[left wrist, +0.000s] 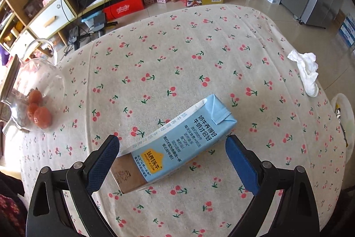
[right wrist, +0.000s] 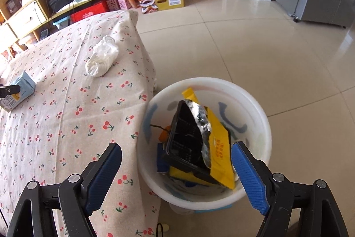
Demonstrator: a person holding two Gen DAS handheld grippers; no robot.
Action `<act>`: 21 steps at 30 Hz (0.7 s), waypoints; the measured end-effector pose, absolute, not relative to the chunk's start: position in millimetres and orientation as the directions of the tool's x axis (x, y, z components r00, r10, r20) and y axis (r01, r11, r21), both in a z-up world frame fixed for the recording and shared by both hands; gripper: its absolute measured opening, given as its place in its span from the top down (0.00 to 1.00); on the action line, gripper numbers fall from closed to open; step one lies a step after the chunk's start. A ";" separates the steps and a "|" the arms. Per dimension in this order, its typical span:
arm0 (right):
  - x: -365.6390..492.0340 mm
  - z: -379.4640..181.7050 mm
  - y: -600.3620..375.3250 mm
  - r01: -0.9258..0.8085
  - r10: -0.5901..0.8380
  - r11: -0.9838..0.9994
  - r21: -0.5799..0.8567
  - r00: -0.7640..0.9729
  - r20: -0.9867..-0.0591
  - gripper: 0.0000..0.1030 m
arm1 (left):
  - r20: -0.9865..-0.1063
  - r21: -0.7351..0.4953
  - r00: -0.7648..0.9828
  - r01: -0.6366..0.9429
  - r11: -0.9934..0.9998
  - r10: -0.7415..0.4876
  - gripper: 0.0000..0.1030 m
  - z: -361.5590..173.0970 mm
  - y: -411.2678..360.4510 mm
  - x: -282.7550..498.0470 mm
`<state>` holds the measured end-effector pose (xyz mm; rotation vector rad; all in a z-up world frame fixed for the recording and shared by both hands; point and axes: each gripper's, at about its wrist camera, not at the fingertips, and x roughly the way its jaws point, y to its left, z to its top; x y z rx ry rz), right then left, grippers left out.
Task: Collect trash
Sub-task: 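Grasp the milk carton with the left tool while the right tool grasps the white tissue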
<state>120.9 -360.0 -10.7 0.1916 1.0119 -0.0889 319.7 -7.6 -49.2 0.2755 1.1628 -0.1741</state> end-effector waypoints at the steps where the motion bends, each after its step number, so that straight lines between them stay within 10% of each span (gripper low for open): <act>1: 123.9 -12.4 -357.0 0.158 0.014 0.981 0.114 0.524 -0.852 0.18 | -0.928 0.127 0.373 0.284 0.950 0.012 0.07 -53.4 -6.6 322.4; 9: 141.1 -18.5 -343.9 0.147 0.014 0.984 0.104 0.512 -0.859 0.18 | -0.971 -0.061 0.218 0.188 0.980 -0.103 0.58 -70.2 18.0 306.0; 21: 191.0 -0.8 -303.4 0.056 0.106 0.986 0.159 0.532 -0.840 0.18 | -0.895 -0.199 0.389 0.085 0.976 -0.217 0.61 -6.2 41.3 236.3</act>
